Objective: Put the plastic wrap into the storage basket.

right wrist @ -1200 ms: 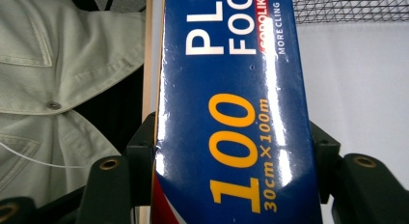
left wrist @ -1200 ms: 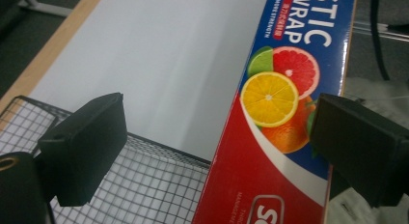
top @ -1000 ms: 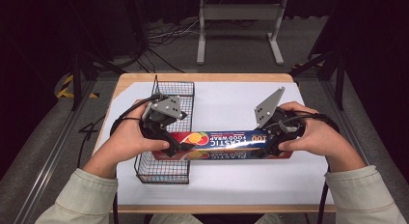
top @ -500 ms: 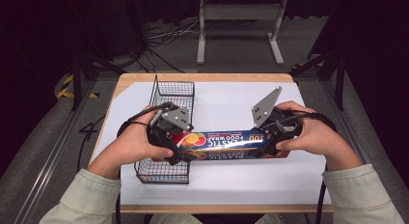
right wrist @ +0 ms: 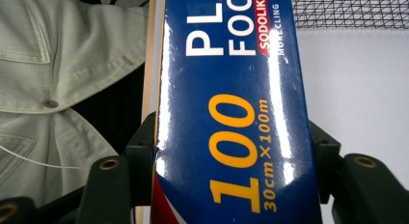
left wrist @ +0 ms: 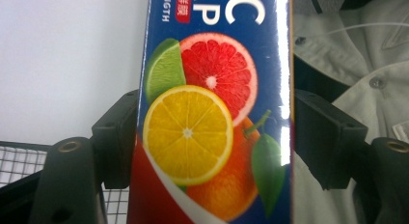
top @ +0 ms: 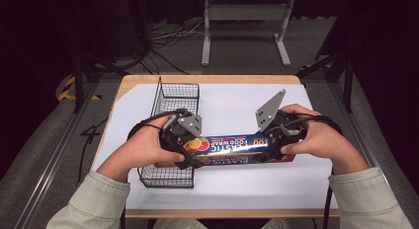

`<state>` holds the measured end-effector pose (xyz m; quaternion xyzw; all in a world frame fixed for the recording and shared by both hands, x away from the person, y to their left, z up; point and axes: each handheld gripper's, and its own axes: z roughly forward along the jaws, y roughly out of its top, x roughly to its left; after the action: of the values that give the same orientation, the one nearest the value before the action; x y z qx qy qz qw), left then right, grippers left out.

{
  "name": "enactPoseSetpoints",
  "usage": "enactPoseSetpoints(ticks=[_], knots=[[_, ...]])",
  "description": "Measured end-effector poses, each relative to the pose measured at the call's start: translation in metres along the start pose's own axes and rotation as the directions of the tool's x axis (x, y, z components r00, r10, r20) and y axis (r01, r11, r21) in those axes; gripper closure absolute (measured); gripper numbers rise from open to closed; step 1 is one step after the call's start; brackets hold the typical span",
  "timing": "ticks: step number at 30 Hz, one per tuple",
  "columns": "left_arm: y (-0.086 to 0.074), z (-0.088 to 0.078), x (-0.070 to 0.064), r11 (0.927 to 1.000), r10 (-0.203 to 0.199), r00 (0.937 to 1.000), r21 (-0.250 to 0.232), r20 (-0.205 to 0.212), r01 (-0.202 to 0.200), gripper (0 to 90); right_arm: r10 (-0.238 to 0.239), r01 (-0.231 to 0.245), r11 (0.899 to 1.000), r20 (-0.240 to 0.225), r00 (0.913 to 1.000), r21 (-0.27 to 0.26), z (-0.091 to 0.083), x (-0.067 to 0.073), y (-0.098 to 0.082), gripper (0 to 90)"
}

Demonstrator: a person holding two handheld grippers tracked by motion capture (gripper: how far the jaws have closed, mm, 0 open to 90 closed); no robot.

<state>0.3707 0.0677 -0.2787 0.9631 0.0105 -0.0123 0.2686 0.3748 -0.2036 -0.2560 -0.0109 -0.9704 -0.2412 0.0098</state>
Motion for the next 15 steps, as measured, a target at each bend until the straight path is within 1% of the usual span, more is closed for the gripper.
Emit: enactPoseSetpoints(ticks=[1, 2, 3, 4, 5, 6, 7, 10, 12, 15], knots=[[0.0, 0.0, 0.0, 1.0, 0.0, 1.0, 0.0, 0.0, 0.0, 26.8, 0.0, 0.0, 1.0, 0.0, 1.0, 0.0, 0.0, 0.0, 0.0, 40.7], [0.0023, 0.0032, -0.0004, 0.9998, 0.004, 1.0, 0.021, -0.001, -0.004, 28.2, -0.005, 0.005, 1.0, -0.001, 1.0, 0.004, -0.0002, 0.0004, 0.0007, 40.7], [0.0033, 0.0036, 0.0004, 0.9996, 0.009, 0.9999, 0.027, 0.009, -0.009, 30.4, -0.005, 0.005, 1.0, -0.001, 1.0, 0.004, 0.0, 0.0005, 0.0008, 40.7], [0.0033, 0.0036, 0.0004, 0.9996, 0.009, 0.9999, 0.027, 0.009, -0.009, 34.7, -0.005, 0.005, 1.0, -0.001, 1.0, 0.004, 0.0, 0.0005, 0.0008, 40.7], [0.0039, 0.0036, 0.0009, 0.9994, -0.012, 0.9997, 0.031, 0.02, 0.012, 34.7, -0.01, 0.011, 1.0, -0.006, 0.9999, 0.004, 0.0005, 0.0004, 0.0009, 40.7], [0.0046, 0.0032, 0.0009, 0.9991, -0.016, 0.9997, 0.041, 0.021, 0.015, 37.0, -0.012, 0.012, 1.0, -0.011, 0.9999, 0.006, 0.0009, 0.0006, 0.0008, 40.7], [0.0053, 0.0023, 0.0011, 0.9991, -0.017, 0.9993, 0.039, 0.034, 0.016, 38.8, -0.011, 0.011, 1.0, -0.017, 0.9998, 0.003, 0.0008, 0.0005, 0.0003, 40.6], [0.0064, 0.0008, 0.0003, 0.9988, -0.022, 0.9992, 0.045, 0.034, 0.02, 39.5, -0.007, 0.007, 1.0, -0.025, 0.9997, -0.001, -0.0001, 0.0003, -0.0003, 40.4], [0.0066, 0.0002, -0.0003, 0.9988, -0.026, 0.9992, 0.043, 0.03, 0.025, 39.9, -0.013, 0.013, 1.0, -0.026, 0.9996, -0.007, -0.0004, -0.0002, -0.0005, 40.3], [0.0061, 0.0003, -0.0009, 0.9986, -0.041, 0.9981, 0.036, 0.045, 0.04, 40.5, -0.014, 0.014, 1.0, -0.036, 0.9992, -0.006, -0.0004, -0.0006, -0.0005, 40.1]])
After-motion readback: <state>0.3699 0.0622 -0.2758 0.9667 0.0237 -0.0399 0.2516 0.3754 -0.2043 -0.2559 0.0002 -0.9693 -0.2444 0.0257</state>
